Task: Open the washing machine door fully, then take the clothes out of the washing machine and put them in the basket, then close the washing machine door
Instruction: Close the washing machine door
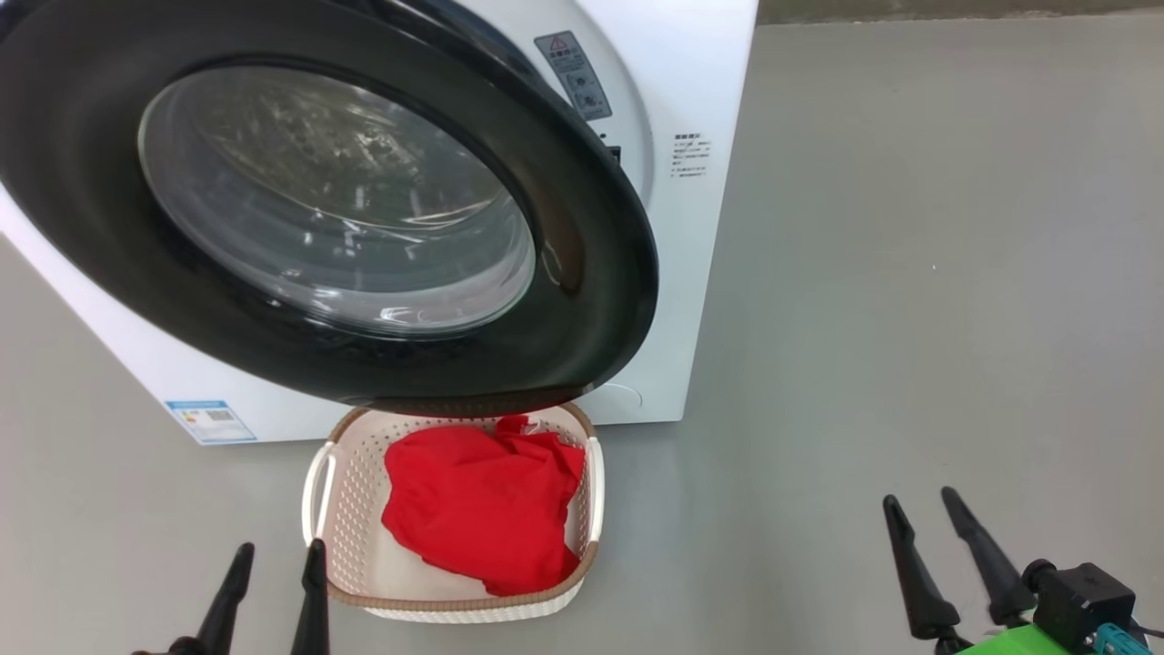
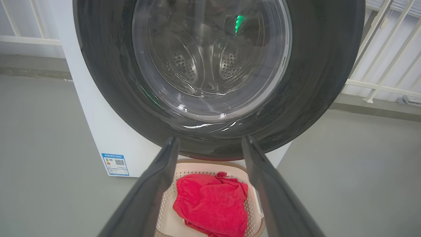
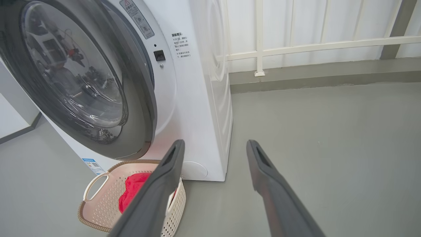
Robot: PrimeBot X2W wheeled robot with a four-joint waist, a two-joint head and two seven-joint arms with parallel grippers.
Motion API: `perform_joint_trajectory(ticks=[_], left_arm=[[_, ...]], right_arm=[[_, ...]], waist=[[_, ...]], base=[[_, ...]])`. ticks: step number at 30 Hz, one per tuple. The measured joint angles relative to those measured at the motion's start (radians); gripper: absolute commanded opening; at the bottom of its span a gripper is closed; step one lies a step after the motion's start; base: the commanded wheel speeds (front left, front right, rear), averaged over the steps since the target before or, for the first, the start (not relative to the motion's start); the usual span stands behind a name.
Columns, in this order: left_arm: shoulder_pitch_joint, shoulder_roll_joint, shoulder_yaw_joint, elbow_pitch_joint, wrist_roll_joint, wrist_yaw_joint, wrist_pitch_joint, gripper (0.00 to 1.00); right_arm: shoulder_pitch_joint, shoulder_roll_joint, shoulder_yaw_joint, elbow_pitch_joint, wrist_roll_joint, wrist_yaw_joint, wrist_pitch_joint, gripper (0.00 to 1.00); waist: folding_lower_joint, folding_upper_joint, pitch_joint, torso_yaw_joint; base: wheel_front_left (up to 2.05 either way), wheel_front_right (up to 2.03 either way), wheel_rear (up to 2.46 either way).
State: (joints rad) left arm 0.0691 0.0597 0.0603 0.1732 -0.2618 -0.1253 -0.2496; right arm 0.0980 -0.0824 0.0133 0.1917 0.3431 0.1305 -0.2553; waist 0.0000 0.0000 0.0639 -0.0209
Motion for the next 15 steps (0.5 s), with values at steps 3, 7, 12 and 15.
perform_joint_trajectory(ticks=[3,7,12,15], left_arm=[[0.0,-0.007,-0.006,0.001,0.0,0.0,0.0,1.0],[-0.002,-0.011,-0.024,0.001,-0.001,0.0,0.0,1.0],[-0.003,-0.012,-0.041,0.005,-0.003,0.0,0.0,1.0],[-0.005,-0.012,-0.056,0.009,-0.004,0.0,0.0,1.0]], right_arm=[[-0.001,0.0,0.01,-0.001,0.008,0.0,0.0,0.0],[-0.023,0.0,0.035,-0.001,0.009,0.0,0.0,0.0],[-0.084,-0.007,0.069,-0.001,0.011,0.0,0.0,0.0],[-0.114,-0.014,0.093,0.0,0.019,0.0,0.0,0.0]], waist=[[0.0,0.0,0.001,0.009],[0.0,0.0,0.004,0.026],[0.0,0.0,0.007,0.055],[0.0,0.0,0.011,0.073]], base=[[0.0,0.0,0.0],[0.0,0.0,0.0],[0.0,0.0,0.0],[0.0,0.0,0.0]])
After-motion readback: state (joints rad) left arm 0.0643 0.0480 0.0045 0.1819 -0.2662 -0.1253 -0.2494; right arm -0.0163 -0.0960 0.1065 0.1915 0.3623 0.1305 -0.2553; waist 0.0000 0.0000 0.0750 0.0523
